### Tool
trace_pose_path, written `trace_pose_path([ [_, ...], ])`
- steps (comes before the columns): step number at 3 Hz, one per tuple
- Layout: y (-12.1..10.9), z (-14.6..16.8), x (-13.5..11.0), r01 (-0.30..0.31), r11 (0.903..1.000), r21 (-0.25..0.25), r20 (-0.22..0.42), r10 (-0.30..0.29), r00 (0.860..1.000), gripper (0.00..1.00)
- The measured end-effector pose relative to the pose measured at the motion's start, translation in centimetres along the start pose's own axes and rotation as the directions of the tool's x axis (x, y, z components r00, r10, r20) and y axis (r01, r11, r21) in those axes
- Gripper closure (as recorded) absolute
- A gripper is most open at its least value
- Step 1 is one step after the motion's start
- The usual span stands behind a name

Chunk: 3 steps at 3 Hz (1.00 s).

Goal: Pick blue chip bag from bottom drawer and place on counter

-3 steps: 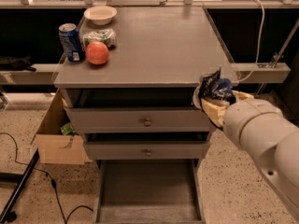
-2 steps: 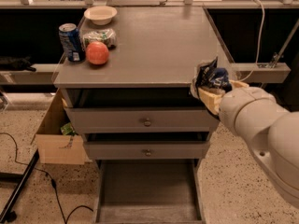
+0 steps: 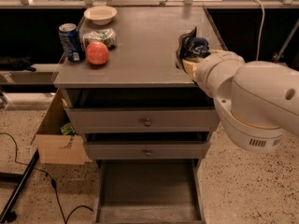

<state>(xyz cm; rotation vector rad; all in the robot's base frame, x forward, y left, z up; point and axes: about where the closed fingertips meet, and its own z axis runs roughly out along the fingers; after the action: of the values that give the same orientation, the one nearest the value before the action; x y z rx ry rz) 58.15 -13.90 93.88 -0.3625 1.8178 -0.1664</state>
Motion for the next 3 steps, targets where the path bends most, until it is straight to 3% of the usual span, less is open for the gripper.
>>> trace_pose_path([
  [1, 0.3, 0.5, 0.1, 0.005, 1.0000, 0.005, -0.013, -0.005, 1.000, 1.00],
  [3, 3.0, 6.5, -1.8, 0.050, 0.9978, -0.042, -0.038, -0.052, 0.998, 1.00],
])
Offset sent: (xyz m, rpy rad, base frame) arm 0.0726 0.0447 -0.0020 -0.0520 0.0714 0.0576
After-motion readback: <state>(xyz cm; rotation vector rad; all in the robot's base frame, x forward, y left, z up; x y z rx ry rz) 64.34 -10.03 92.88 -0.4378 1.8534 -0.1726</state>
